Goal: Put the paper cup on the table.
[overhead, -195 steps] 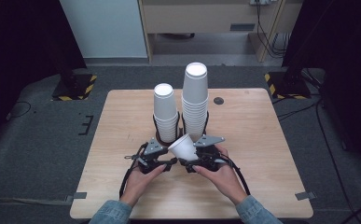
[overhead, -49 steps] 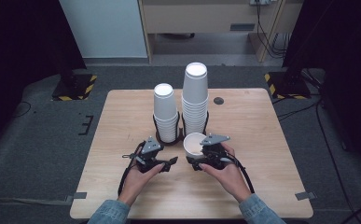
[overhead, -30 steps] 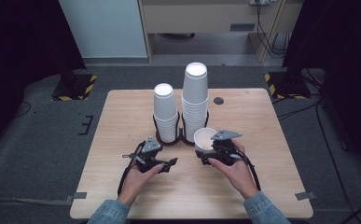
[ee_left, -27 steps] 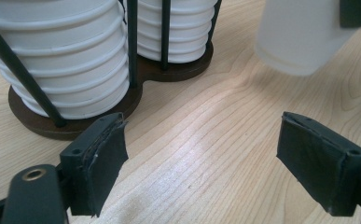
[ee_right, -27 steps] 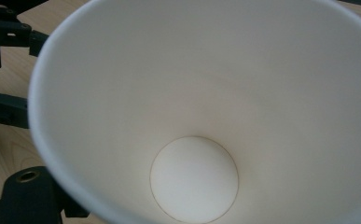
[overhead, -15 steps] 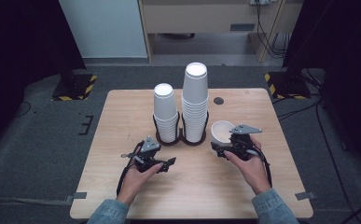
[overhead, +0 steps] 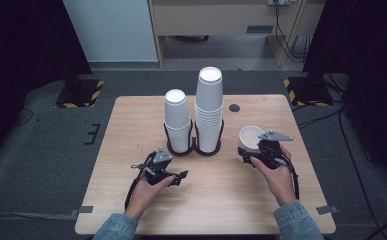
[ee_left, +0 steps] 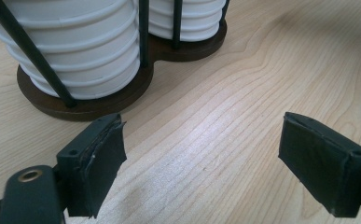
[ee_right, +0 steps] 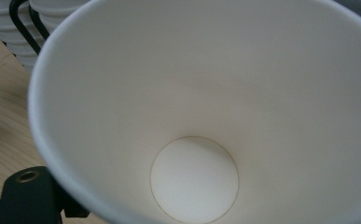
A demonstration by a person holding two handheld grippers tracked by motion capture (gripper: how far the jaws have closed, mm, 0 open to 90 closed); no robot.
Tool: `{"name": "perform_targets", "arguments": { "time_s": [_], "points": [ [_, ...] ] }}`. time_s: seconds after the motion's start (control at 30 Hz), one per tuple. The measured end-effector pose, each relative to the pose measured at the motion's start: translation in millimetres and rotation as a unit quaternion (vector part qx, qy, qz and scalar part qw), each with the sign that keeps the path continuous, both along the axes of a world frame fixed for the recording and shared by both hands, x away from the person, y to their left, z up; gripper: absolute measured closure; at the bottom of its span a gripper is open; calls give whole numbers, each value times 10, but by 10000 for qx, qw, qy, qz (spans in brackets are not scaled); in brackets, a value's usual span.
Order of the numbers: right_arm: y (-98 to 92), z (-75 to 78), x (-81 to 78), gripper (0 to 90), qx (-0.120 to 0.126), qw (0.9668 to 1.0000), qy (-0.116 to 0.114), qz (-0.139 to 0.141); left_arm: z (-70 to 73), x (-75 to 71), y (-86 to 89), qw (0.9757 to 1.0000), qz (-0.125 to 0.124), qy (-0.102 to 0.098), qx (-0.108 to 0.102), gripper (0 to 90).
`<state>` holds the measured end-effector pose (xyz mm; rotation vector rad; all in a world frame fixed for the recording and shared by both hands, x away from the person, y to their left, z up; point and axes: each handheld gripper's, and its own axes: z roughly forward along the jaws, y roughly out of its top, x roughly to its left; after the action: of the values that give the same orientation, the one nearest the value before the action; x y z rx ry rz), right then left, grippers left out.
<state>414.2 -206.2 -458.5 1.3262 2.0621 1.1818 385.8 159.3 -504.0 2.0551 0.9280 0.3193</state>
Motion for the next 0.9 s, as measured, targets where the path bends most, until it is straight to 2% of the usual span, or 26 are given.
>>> {"name": "perform_targets", "arguments": {
  "time_s": [0.17, 0.5, 0.9],
  "points": [
    [-24, -48, 24, 152, -117, 9999, 24, -68, -9, 5, 5, 10000, 21, 24, 44, 134],
    [-72, -177, 86, 152, -223, 9994, 217, -179, -17, 5, -9, 10000, 5, 23, 92, 134],
    [30, -297, 105, 151, -404, 9985, 375, -53, -26, 7, -10, 9999, 10, 46, 128, 134]
  ]
}}
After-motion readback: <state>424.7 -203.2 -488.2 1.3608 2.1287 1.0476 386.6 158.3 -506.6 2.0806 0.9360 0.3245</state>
